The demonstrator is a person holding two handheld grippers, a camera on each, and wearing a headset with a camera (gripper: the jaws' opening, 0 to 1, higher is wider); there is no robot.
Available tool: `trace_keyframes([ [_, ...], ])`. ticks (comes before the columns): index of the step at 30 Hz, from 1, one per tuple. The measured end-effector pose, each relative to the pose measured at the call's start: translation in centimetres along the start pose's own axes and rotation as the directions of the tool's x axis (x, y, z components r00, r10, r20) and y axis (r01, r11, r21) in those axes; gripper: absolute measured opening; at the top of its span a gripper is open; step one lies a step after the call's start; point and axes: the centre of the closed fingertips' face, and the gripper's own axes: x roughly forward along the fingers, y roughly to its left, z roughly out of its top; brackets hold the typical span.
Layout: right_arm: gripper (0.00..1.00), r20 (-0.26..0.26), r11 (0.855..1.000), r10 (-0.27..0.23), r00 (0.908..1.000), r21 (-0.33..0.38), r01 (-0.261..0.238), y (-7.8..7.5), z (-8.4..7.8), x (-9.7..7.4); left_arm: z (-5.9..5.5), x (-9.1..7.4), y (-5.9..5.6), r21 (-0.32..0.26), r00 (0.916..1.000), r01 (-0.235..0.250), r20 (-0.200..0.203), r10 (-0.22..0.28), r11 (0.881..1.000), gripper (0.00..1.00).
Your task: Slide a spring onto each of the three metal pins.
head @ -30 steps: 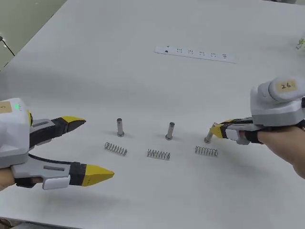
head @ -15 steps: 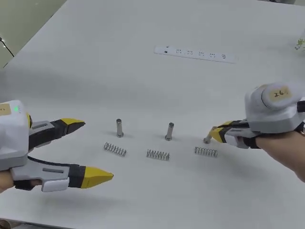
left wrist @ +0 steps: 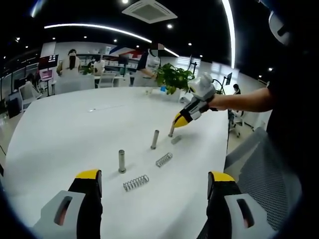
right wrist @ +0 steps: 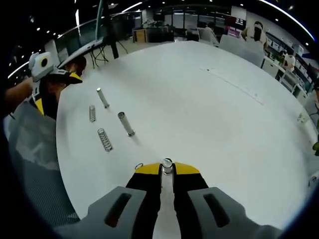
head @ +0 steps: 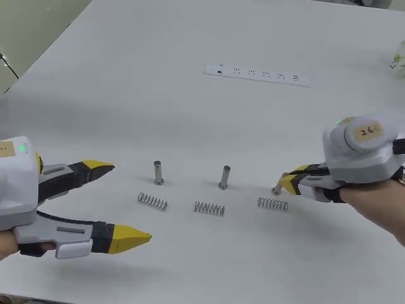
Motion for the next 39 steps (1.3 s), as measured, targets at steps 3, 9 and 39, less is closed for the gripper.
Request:
trace_keyframes([
  [3, 0.06, -0.002, 1.0, 0.001, 1.0, -0.002, -0.001, 0.0, -0.01, -0.02, 0.01, -0.05, 0.04, 0.004, 1.0, -0.002, 0.0, 0.002, 1.0, 0.84],
  [9, 0.06, 0.001, 1.0, 0.001, 1.0, -0.007, -0.001, 0.09, 0.0, -0.06, 0.01, -0.11, -0.05, 0.003, 1.0, -0.002, 0.001, 0.002, 1.0, 0.84],
  [39, 0.21, 0.024, 1.0, 0.018, 0.9995, -0.012, -0.018, 0.5, 0.47, -0.56, -0.05, -0.09, 0.34, -0.008, 0.9999, -0.014, 0.005, 0.014, 1.0, 0.86],
])
